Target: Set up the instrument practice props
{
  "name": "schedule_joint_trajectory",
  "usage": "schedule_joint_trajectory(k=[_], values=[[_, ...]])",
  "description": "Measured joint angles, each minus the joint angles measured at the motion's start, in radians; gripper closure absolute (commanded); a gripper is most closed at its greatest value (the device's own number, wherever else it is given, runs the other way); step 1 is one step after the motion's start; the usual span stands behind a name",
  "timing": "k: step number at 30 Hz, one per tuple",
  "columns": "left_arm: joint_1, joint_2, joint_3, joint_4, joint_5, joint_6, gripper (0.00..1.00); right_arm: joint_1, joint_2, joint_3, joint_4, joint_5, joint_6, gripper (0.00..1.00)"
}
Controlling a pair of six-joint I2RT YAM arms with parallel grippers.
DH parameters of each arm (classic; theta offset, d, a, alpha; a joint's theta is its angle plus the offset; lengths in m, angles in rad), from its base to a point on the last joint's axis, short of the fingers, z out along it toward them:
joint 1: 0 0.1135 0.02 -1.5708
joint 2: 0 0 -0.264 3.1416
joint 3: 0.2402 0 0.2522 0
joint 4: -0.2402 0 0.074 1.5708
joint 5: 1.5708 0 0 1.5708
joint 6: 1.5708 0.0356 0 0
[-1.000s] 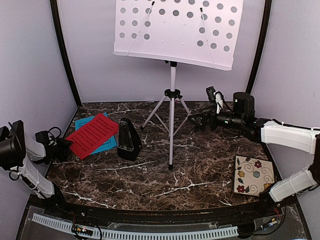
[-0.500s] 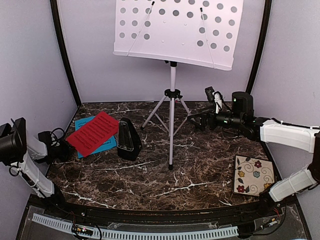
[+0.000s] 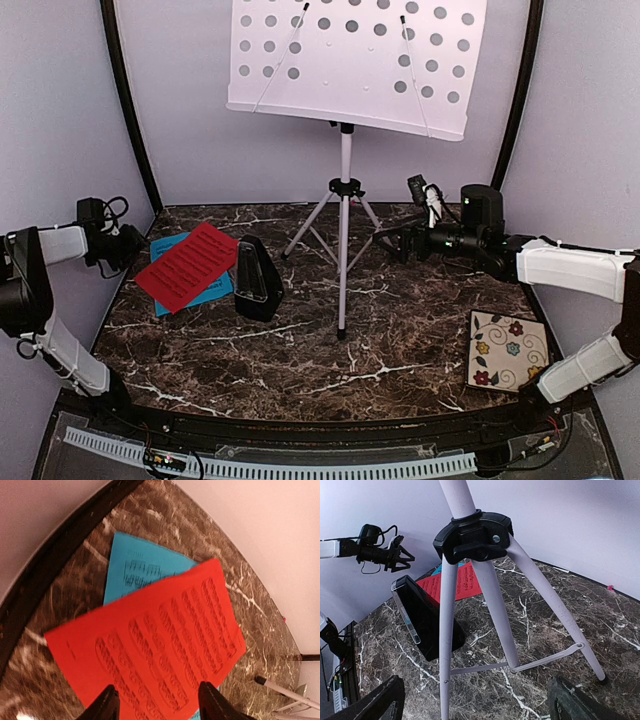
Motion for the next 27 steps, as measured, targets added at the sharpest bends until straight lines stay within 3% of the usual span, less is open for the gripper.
schedule_joint_trajectory(k=[5, 15, 27], values=[[0.019, 0.191, 0.237, -0.095, -0.003, 0.125, 0.37, 0.000, 0.000, -0.001, 0.012, -0.004, 0.006, 0.00], [0.019, 0.401, 0.414, -0.245, -0.022, 0.306, 0.35, 0.000, 0.000, -0.010, 0.030, -0.021, 0.020, 0.00], [0.017, 0.498, 0.454, -0.296, -0.026, 0.377, 0.42, 0.000, -0.006, -0.016, 0.027, -0.022, 0.016, 0.00]])
